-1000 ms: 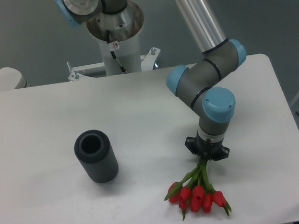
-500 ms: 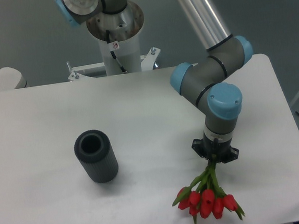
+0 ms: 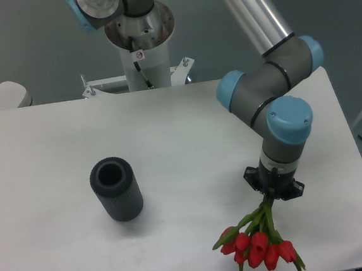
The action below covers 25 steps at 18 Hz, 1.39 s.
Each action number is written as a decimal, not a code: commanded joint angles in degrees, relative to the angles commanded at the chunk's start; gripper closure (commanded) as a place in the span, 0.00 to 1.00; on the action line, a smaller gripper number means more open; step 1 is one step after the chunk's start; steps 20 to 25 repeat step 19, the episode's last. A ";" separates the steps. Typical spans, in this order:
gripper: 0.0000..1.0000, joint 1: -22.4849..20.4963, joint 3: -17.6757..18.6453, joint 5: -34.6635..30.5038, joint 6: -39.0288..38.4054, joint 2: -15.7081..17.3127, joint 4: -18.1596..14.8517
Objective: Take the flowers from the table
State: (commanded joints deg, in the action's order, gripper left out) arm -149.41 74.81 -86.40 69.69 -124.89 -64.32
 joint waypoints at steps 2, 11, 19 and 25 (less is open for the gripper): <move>1.00 -0.09 -2.29 0.00 2.80 -0.62 -2.55; 1.00 -0.62 -5.46 -3.52 15.81 -1.15 -7.57; 1.00 -0.70 -5.37 -3.69 16.53 -1.23 -7.40; 1.00 -0.70 -5.37 -3.69 16.53 -1.23 -7.40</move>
